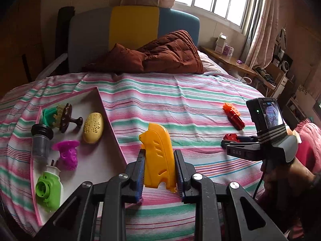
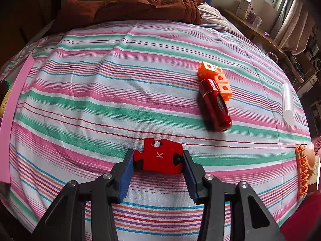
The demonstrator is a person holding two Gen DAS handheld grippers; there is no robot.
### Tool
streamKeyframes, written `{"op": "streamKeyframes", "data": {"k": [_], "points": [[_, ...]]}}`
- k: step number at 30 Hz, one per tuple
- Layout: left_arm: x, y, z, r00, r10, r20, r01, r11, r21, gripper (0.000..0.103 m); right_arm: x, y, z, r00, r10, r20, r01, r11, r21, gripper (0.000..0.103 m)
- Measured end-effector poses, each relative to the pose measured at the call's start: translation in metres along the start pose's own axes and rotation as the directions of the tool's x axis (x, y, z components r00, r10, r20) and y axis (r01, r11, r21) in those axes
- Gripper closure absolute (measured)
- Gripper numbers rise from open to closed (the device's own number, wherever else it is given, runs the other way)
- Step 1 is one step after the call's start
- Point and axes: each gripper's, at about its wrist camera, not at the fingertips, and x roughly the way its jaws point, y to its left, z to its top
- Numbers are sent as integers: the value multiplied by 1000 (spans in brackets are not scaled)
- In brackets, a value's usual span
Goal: Organize rigid objects
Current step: 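Place the yellow piece in the tray with the left tool while the right holds the puzzle piece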
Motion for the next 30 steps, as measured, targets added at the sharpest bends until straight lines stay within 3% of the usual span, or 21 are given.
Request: {"op": "streamKeyframes", "data": {"k": [9,22,30], "points": [[-6,23,-1,999,49,13,-48,998,-29,76,-2,-3,0,1000,-5,2,5,1000,-6,57],[6,61,-11,995,96,-37,-99,989,-109,76,3,-6,3,1000,-11,6,11,1000,-13,57],[-7,124,-19,994,97,-50,-107,953,-284,76,5,-6,5,1000,-16,8,16,1000,-19,57]]}}
